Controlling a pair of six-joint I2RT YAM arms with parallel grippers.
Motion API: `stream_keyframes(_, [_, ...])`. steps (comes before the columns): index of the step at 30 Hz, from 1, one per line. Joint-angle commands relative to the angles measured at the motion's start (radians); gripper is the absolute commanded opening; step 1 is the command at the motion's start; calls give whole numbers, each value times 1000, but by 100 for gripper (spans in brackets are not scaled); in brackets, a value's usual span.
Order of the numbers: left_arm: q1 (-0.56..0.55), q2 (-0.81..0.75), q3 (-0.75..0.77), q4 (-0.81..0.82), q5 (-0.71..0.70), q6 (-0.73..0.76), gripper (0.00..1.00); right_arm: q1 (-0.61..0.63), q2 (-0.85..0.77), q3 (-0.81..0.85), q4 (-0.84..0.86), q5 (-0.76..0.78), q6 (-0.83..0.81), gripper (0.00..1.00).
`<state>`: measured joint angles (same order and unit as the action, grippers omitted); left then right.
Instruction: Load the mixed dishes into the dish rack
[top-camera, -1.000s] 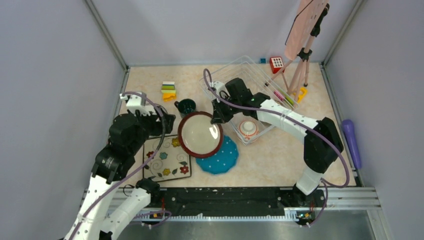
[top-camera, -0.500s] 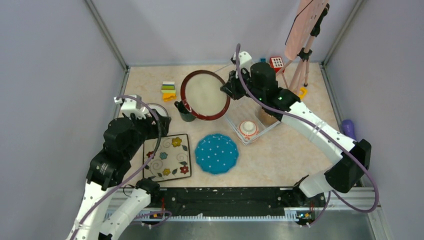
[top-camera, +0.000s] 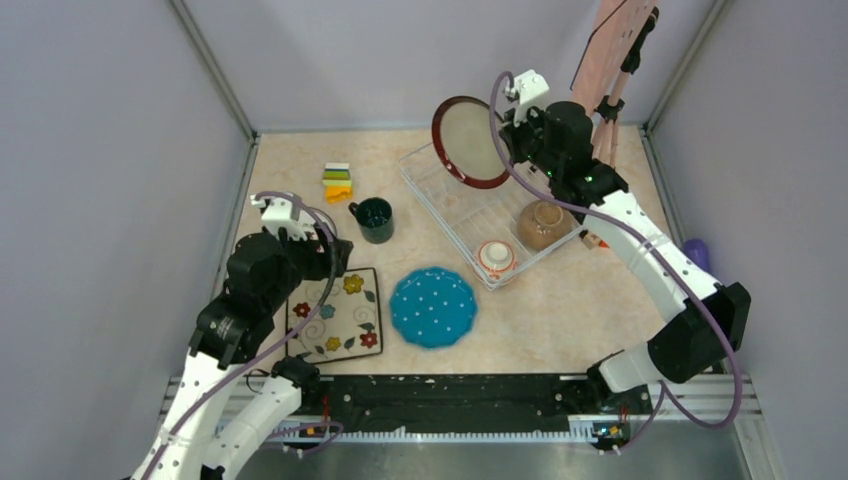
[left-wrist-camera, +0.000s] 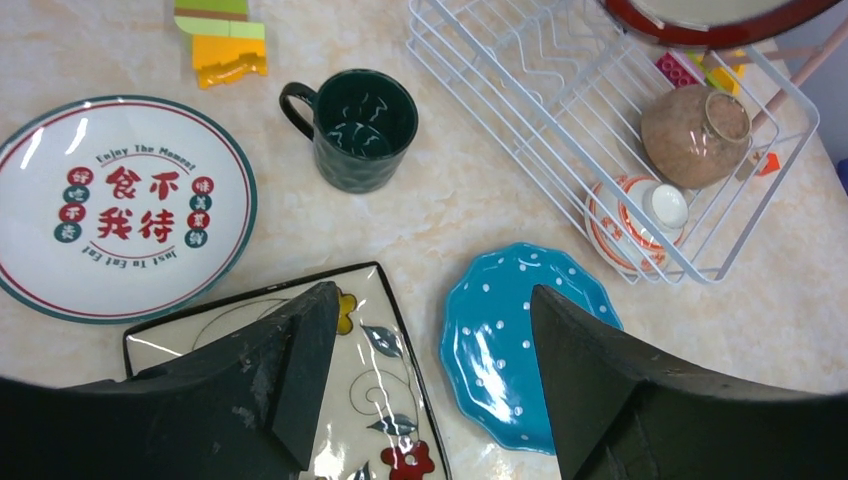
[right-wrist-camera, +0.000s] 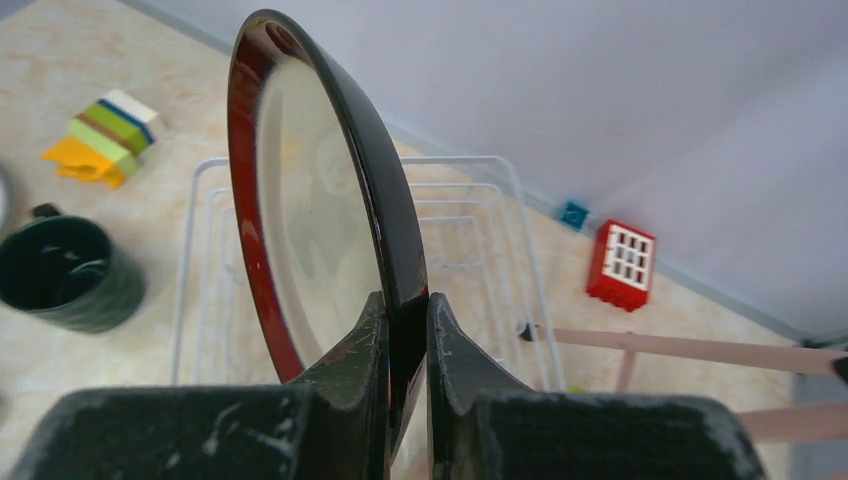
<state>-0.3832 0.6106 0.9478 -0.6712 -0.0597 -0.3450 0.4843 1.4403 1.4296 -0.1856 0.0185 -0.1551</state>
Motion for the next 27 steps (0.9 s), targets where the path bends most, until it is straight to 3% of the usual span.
stream_keyframes(1, [-3, 9, -27, 98, 45, 5, 75, -18, -29, 51, 294, 55, -89, 0])
stream_keyframes(6, [-3, 25, -48, 111, 55, -4, 74, -43, 16, 2, 465, 118, -207, 0])
stream_keyframes(15, [-2, 61, -79, 144, 103, -18, 74, -113, 118, -27, 664, 200, -265, 0])
stream_keyframes(27, [-3, 93, -94, 170, 106, -14, 74, -164, 230, -66, 791, 163, -333, 0])
